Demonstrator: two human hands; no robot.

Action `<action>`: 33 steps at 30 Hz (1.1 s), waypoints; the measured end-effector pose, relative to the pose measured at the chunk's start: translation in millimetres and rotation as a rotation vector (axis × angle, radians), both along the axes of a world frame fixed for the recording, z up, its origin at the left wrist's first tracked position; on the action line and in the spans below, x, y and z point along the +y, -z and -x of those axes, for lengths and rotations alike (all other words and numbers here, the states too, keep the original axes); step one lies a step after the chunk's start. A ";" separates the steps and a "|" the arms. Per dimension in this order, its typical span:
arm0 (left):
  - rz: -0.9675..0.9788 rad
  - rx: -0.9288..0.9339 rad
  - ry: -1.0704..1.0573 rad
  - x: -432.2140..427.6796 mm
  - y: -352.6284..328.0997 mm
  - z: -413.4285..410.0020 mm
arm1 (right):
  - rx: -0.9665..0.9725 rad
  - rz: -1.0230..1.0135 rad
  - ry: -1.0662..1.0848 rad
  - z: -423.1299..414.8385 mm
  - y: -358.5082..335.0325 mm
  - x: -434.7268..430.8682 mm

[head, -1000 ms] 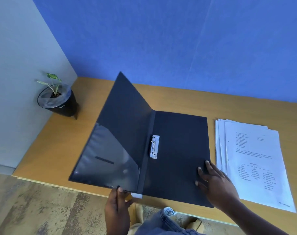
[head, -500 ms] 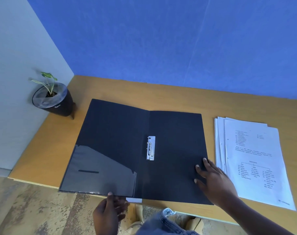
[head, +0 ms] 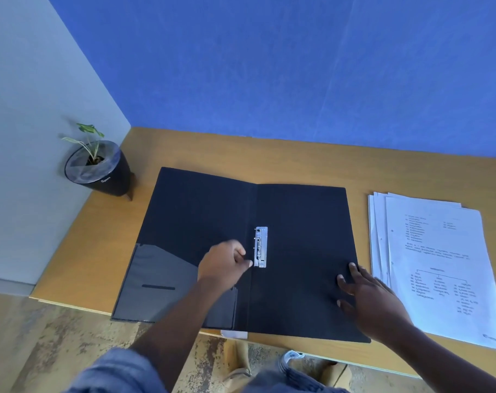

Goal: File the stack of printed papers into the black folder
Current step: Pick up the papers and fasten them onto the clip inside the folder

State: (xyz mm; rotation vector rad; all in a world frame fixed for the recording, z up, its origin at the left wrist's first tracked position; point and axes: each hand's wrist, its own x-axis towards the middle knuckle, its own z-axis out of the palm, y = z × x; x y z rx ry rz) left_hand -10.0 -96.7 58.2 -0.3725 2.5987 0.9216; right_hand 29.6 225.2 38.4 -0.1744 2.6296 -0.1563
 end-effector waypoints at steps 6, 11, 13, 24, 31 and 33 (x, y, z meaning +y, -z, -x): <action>0.094 -0.107 0.104 -3.0 2.4 25.7 | 0.001 0.033 0.021 -0.8 -3.9 -0.8; 0.142 -0.132 0.086 5.6 1.5 34.1 | -0.010 0.039 0.022 0.5 -5.6 -0.5; 0.171 -0.142 0.086 9.1 0.7 37.3 | -0.016 0.039 0.018 1.7 -6.0 -0.7; -0.079 -0.216 0.032 -3.2 7.2 44.1 | -0.035 0.013 -0.011 2.8 -7.4 -1.3; -0.561 0.000 0.086 -8.9 10.4 53.0 | -0.034 0.017 -0.013 3.0 -9.2 -0.5; -0.568 0.060 0.061 -2.2 10.6 59.8 | -0.031 0.019 -0.014 2.1 -8.3 -0.2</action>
